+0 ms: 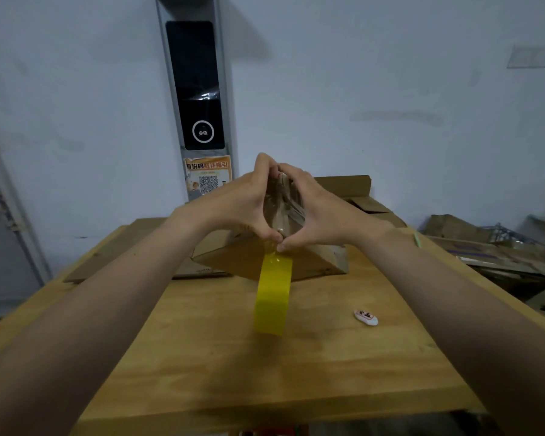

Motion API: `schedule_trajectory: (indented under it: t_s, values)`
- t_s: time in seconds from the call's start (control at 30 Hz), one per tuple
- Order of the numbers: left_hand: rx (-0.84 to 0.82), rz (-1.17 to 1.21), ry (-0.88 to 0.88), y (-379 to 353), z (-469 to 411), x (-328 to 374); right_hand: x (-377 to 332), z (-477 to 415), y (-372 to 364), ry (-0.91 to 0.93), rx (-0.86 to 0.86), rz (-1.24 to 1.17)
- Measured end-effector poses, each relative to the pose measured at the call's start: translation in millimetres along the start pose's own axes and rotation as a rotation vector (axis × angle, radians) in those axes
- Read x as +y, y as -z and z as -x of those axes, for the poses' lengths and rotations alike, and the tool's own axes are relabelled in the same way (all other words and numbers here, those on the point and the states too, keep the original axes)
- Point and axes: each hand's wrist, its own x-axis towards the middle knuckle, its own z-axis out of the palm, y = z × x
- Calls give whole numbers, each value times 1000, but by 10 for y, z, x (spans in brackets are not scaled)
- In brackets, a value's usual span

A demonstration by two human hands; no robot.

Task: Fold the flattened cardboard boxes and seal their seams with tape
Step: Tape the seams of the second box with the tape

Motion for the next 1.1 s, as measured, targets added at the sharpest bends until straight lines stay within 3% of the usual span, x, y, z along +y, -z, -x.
schedule_trajectory:
  t_s: [0.13,0.3,0.43,0.53,0.73,0.87,1.0,1.1]
  values:
    - [78,100,151,72,51,-46,-26,-74,25,-37,123,25]
    - [363,126,404,105,196,-7,30,-174,130,-263,288,67]
    - [183,207,564,17,322,140,24,-181,143,-396,400,5]
    - [116,239,598,-94,381,237,16,-108,106,-476,438,-58]
    - [251,386,550,-346,510,286,136,231,-219,-549,498,-246]
    - [220,342,559,-553,552,272,316,438,-544,-545,546,-308]
    - [190,259,558,-777,556,255,479,507,-694,-541,525,-281]
    - [190,276,583,-858,537,213,508,495,-692,-490,476,-103]
